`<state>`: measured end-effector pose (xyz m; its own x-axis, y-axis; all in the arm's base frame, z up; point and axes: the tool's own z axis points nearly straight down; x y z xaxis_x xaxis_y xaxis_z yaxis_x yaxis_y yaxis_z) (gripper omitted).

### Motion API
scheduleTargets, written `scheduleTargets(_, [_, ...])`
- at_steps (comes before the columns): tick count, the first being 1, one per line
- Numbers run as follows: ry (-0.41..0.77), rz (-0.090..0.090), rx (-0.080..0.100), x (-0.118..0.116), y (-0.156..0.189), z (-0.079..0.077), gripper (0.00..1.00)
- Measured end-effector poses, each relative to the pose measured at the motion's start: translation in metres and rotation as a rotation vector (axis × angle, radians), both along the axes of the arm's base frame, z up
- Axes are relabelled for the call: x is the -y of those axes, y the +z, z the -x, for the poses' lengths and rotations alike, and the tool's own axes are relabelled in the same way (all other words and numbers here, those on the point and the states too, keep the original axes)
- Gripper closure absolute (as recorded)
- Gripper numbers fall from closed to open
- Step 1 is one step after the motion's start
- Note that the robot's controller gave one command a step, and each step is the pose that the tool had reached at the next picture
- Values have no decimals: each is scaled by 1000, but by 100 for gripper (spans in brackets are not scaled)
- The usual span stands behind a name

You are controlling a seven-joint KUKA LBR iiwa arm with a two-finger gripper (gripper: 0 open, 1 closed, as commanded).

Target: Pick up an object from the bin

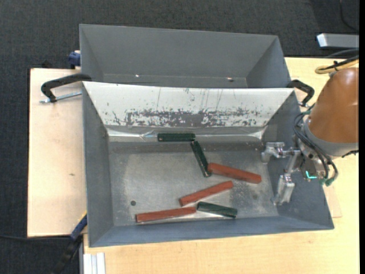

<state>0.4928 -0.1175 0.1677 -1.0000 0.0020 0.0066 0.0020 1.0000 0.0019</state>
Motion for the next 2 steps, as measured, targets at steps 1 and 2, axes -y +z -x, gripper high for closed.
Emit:
scheduleTargets(1, [-9, 4, 14, -1, -3, -5, 0])
scheduleTargets(2, [-80, 1, 6, -20, -97, -17, 100])
